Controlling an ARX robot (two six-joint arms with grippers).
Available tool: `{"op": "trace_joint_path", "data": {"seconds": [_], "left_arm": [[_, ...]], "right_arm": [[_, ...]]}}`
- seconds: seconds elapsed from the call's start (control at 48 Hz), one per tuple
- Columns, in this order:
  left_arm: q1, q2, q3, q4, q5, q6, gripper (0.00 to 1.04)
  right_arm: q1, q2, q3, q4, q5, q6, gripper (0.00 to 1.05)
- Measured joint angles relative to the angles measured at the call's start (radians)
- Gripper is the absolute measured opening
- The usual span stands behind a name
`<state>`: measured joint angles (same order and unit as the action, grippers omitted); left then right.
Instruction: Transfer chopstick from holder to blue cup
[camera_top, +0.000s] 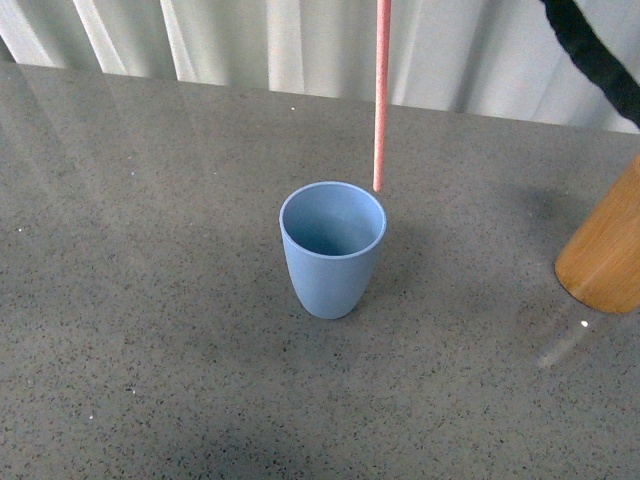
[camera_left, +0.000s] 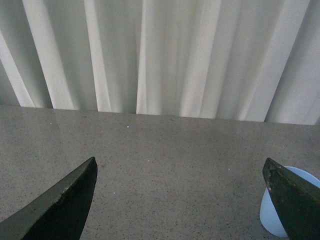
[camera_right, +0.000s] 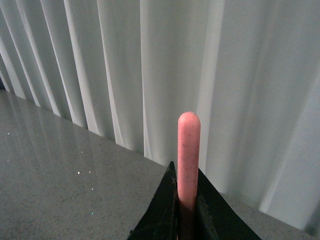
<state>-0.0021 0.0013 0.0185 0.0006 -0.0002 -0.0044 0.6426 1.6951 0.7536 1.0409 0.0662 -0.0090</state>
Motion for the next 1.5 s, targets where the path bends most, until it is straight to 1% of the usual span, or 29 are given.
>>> {"op": "trace_joint_path", "data": {"seconds": [0.333, 0.646, 0.688, 0.792, 0.833, 0.896, 0.958, 1.042, 1.062, 1.125, 1.167, 1.188, 1.229, 1.333, 1.5], "left_arm": [[0.0, 0.0, 0.0, 0.0, 0.0, 0.0, 0.98], [0.0, 0.0, 0.0, 0.0, 0.0, 0.0, 0.98], [0.0, 0.0, 0.0, 0.0, 0.0, 0.0, 0.98], [0.0, 0.0, 0.0, 0.0, 0.0, 0.0, 0.98], [0.0, 0.0, 0.0, 0.0, 0.0, 0.0, 0.98], [0.0, 0.0, 0.0, 0.0, 0.0, 0.0, 0.98], [0.0, 0.0, 0.0, 0.0, 0.0, 0.0, 0.98], [0.0, 0.0, 0.0, 0.0, 0.0, 0.0, 0.98], [0.0, 0.0, 0.0, 0.0, 0.0, 0.0, 0.98], [0.0, 0.0, 0.0, 0.0, 0.0, 0.0, 0.98], [0.0, 0.0, 0.0, 0.0, 0.0, 0.0, 0.98], [0.0, 0.0, 0.0, 0.0, 0.0, 0.0, 0.98], [0.0, 0.0, 0.0, 0.0, 0.0, 0.0, 0.98], [0.0, 0.0, 0.0, 0.0, 0.0, 0.0, 0.98], [0.0, 0.0, 0.0, 0.0, 0.0, 0.0, 0.98]], "right_arm": [[0.014, 0.094, 0.043, 0.037, -0.016, 0.02, 0.02], [0.011, 0.117, 0.004, 0.065, -0.013, 0.032, 0.02], [0.008, 0.119, -0.003, 0.066, -0.014, 0.032, 0.1], [0.003, 0.119, -0.019, 0.065, -0.015, 0.032, 0.32], [0.002, 0.119, -0.023, 0.065, -0.016, 0.034, 0.39], [0.0, 0.118, -0.027, 0.064, -0.015, 0.038, 0.54], [-0.002, 0.109, -0.032, 0.058, -0.015, 0.043, 0.64], [-0.006, 0.089, -0.039, 0.054, -0.015, 0.046, 0.75], [-0.008, 0.074, -0.042, 0.047, -0.015, 0.048, 0.8], [-0.013, 0.052, -0.046, 0.039, -0.016, 0.048, 0.87], [-0.019, 0.019, -0.052, 0.027, -0.016, 0.05, 0.96], [-0.024, -0.003, -0.057, 0.019, -0.019, 0.051, 0.97], [-0.037, -0.041, -0.065, 0.009, -0.022, 0.05, 0.94], [-0.074, -0.121, -0.081, -0.032, -0.012, 0.039, 0.95], [-0.166, -0.24, -0.113, -0.124, 0.038, 0.011, 0.95]]}}
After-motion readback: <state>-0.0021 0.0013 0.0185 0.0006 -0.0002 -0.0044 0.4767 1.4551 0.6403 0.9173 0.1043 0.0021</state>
